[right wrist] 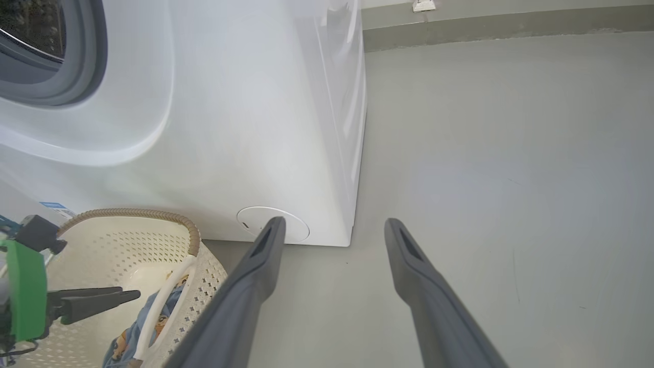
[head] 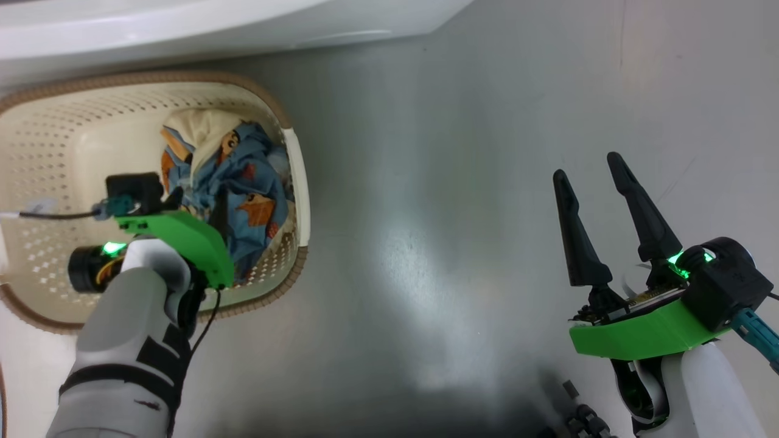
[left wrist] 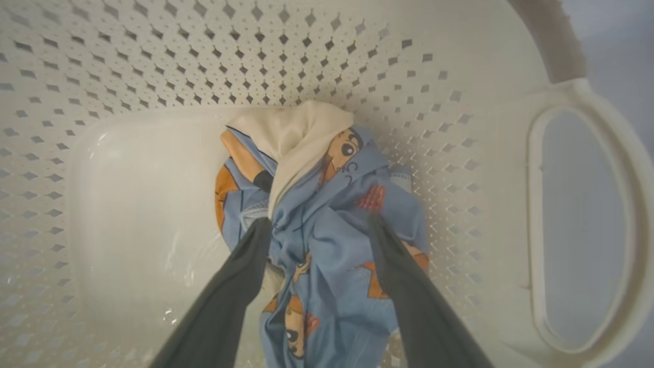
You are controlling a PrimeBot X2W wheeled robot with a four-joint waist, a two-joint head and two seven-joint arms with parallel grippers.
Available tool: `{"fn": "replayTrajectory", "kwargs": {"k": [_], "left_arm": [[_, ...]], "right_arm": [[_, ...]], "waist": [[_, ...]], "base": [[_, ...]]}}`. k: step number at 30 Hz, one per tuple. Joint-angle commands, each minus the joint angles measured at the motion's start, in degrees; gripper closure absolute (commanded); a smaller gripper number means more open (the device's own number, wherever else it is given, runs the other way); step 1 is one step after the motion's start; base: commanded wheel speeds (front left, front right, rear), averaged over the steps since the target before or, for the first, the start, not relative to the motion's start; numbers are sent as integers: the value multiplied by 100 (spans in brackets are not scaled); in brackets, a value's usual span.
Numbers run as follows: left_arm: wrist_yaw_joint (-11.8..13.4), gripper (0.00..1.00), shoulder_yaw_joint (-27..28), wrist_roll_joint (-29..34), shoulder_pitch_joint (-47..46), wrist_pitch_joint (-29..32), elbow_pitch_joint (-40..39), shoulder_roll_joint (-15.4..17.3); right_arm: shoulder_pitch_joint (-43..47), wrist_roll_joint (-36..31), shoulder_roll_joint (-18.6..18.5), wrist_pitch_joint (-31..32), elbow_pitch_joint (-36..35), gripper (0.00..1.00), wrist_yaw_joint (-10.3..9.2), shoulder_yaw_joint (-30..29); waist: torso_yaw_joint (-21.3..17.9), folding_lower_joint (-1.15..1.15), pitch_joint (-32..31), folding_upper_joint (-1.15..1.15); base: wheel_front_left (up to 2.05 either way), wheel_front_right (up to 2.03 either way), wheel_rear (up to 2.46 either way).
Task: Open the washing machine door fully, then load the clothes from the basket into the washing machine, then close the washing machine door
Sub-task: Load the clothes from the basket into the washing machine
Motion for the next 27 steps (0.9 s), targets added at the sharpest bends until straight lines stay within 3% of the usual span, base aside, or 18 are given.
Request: {"fn": "replayTrajectory", "kwargs": {"k": [1, 7, 13, 21, 27], "left_arm": [[-12, 0, 10, -118, 24, 24, -1, 116], [-13, 0, -514, -312, -147, 280, 120, 196], [105, 0, -837, -77, -448, 14, 430, 519], [4, 0, -890, -329, -604, -2, 671, 341], [-10, 0, -880, -523, -799, 48, 761, 408]], "right_arm": [[81, -18, 15, -27, -144, 0, 8, 153], [74, -41, 26, -27, -182, 0, 8, 136], [89, -61, 41, -27, -237, 0, 8, 126], [87, -63, 57, -27, -254, 0, 8, 112], [108, -94, 61, -27, -320, 0, 8, 148]], "waist": [[-86, 0, 225, 0], [-87, 0, 408, 0], [-77, 0, 614, 0], [-47, 0, 761, 0], [-73, 0, 886, 0]], "base": [[0, 0, 0], [0, 0, 0], [0, 0, 0], [0, 0, 0], [0, 0, 0]]}}
